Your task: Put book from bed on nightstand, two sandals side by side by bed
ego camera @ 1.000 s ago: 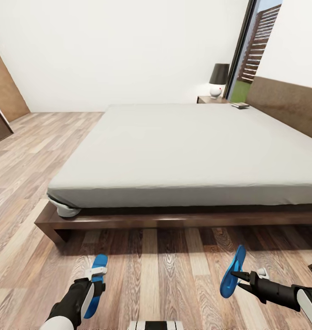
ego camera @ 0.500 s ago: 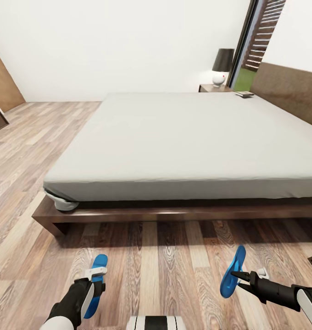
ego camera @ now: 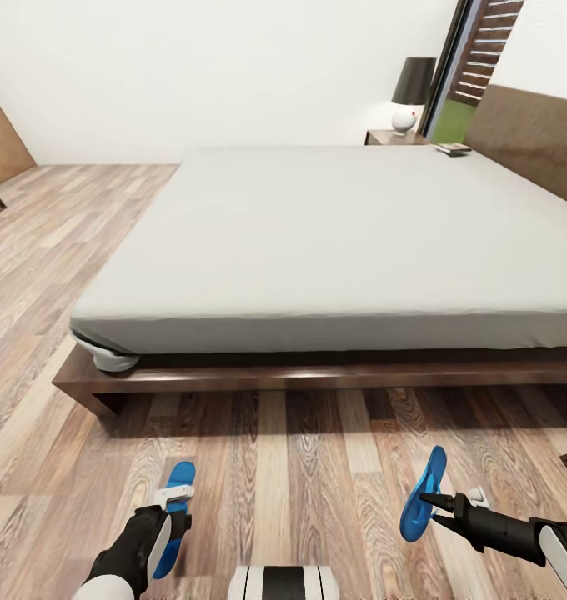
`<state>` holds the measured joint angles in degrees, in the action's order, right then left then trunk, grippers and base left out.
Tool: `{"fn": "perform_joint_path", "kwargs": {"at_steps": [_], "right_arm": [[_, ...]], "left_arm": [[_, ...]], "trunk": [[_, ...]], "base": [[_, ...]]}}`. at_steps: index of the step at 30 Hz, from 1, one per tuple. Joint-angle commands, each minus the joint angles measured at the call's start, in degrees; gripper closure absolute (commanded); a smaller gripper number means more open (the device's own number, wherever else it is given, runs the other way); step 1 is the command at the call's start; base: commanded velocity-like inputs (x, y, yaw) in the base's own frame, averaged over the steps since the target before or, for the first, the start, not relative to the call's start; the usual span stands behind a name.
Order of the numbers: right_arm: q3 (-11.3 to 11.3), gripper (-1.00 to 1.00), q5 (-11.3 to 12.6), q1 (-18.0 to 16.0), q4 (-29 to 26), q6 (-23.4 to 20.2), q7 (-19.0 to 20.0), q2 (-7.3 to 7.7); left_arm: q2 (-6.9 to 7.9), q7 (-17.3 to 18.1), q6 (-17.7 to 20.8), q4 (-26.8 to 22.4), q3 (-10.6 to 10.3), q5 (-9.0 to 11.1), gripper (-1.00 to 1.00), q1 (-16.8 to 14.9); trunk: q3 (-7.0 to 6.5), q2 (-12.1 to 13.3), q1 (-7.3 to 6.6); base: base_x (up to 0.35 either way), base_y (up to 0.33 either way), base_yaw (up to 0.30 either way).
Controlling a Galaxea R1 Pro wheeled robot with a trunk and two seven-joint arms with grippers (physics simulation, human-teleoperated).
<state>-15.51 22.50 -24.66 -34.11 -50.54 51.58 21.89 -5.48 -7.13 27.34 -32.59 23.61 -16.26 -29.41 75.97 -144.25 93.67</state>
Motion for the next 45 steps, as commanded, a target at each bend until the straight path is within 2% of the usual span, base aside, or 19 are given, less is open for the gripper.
{"fn": "perform_joint_path", "kwargs": {"at_steps": [1,19,30,45], "right_arm": [[-0.14,1.00,0.00,-0.03,0.01,-0.26,0.18,-0.01],[-0.14,1.00,0.00,-0.03,-0.08,-0.26,0.19,-0.01],[-0.14,1.00,0.00,-0.03,-0.08,-0.26,0.19,-0.01],[-0.14,1.00,0.00,-0.03,-0.13,-0.26,0.19,-0.01]], "left_arm": [[-0.07,0.04,0.21,-0.10,0.30,-0.29,1.00,-0.03],[0.09,0.01,0.15,-0.19,0.36,-0.29,1.00,-0.03],[0.43,0.01,0.19,-0.27,0.64,-0.23,1.00,-0.03],[0.38,0.09,0.20,-0.28,0.66,-0.17,1.00,-0.03]], "trunk": [[0.27,-0.03,0.01],[4.26,-0.27,0.48],[4.26,-0.27,0.48],[4.26,-0.27,0.48]], "base": [[0.000,0.000,0.000],[0.000,0.000,0.000],[0.068,0.028,0.000],[0.239,0.229,0.000]]}}
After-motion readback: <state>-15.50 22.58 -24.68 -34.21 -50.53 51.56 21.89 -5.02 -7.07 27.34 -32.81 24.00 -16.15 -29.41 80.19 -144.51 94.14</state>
